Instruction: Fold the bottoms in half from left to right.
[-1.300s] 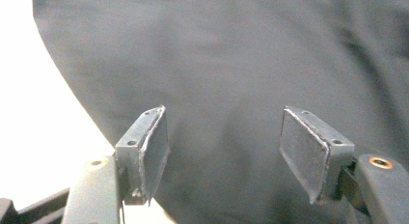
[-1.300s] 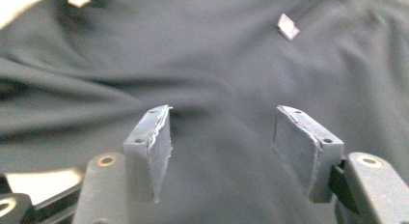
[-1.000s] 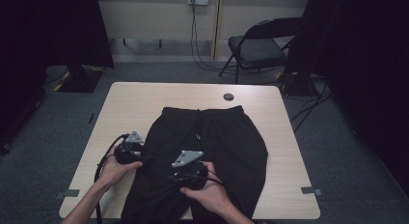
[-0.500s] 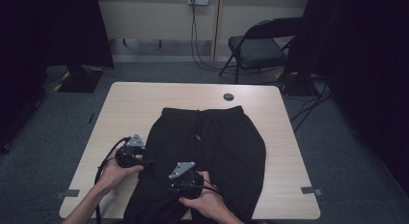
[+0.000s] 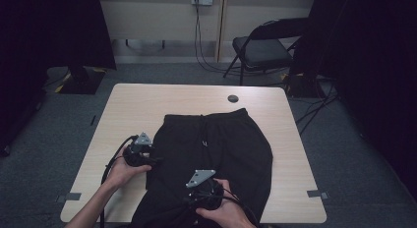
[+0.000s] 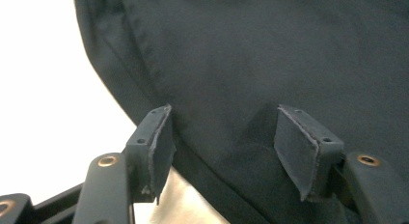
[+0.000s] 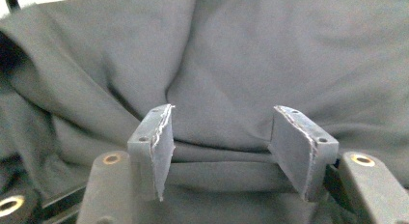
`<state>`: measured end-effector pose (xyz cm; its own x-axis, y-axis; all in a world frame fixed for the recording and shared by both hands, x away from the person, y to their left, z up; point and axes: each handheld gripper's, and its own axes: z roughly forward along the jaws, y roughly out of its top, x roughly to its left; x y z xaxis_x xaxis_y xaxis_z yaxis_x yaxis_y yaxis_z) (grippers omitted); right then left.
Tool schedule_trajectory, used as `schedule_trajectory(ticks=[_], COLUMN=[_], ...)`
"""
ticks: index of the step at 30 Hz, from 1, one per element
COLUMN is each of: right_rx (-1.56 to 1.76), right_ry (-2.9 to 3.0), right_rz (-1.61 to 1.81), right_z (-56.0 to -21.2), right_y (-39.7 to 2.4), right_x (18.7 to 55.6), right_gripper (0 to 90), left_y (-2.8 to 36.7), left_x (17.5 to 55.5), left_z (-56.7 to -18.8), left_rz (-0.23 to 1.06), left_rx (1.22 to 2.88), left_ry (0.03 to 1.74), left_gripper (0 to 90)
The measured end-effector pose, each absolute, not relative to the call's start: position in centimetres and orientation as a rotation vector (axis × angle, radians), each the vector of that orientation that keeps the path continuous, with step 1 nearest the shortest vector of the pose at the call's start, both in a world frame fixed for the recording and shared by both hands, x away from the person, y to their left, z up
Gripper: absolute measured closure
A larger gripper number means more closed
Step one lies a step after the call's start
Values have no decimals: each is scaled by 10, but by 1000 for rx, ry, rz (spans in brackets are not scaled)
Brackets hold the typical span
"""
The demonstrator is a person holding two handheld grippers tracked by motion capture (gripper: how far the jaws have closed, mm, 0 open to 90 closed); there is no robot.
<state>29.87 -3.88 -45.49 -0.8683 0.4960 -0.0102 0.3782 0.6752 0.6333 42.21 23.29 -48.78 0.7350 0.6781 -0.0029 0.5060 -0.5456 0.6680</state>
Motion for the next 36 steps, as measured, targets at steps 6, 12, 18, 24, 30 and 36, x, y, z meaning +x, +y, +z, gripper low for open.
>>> schedule_trajectory(ticks=[6,12,18,24,30,36], right_rx=[602,461,461,605,662,599], right_ry=[2647,2686,2717,2659,2681,2732], right_rz=[1004,1083,1069,1037,986,1039], right_z=[-411,-404,-439,-464,-484,-485], right_y=[-26,32,78,97,92,81], right_x=[292,292,301,326,326,311], right_gripper=[421,478,485,429,581,784], left_y=[240,240,240,240,241,242], left_x=[425,424,424,425,426,426], left_z=[-489,-489,-490,-490,-490,-491], left_rz=[346,347,346,349,360,356], left_rx=[2245,2239,2234,2228,2224,2217], left_ry=[915,919,919,917,921,933], left_gripper=[388,403,405,405,405,403])
